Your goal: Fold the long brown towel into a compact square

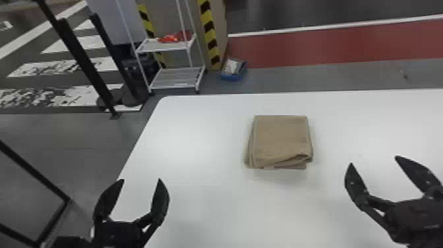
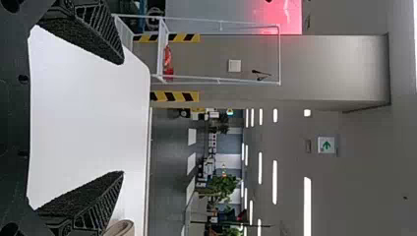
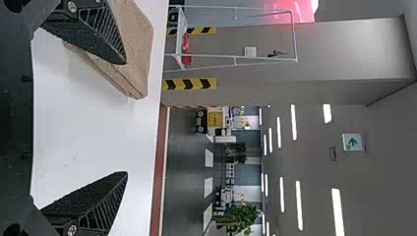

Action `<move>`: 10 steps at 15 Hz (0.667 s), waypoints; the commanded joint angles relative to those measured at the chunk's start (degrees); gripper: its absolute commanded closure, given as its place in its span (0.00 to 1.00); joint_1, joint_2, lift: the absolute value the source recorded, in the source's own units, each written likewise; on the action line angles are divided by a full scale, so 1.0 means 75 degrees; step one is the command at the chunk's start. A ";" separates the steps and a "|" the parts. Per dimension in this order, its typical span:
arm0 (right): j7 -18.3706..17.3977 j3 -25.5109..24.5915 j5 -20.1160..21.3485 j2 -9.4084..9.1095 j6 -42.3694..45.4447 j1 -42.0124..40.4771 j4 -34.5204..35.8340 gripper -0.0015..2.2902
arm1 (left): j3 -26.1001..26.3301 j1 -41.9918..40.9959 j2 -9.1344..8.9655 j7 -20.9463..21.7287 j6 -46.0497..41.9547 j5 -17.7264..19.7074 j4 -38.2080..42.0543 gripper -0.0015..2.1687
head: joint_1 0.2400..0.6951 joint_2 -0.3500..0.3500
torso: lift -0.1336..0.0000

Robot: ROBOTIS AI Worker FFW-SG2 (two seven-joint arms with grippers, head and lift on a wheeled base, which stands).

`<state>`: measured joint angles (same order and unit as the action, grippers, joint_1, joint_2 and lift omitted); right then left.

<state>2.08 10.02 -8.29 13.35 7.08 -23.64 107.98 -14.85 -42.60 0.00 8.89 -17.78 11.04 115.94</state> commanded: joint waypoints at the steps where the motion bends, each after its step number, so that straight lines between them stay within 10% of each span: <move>1: 0.0003 0.0012 0.0004 -0.0023 -0.0025 -0.0001 -0.0006 0.04 | 0.0000 0.0078 -0.0020 0.0045 0.0045 -0.0007 -0.0048 0.03 | 1.00 0.86 | 0.08; 10: 0.0015 0.0094 0.0086 -0.0128 -0.0142 0.0023 -0.0065 0.04 | -0.0012 0.0324 -0.0020 0.0092 0.0139 0.0051 -0.0247 0.03 | 1.00 0.87 | 0.08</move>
<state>2.19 10.42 -7.70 12.52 6.02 -23.53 107.50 -14.93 -40.25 0.00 9.56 -16.59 11.26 114.21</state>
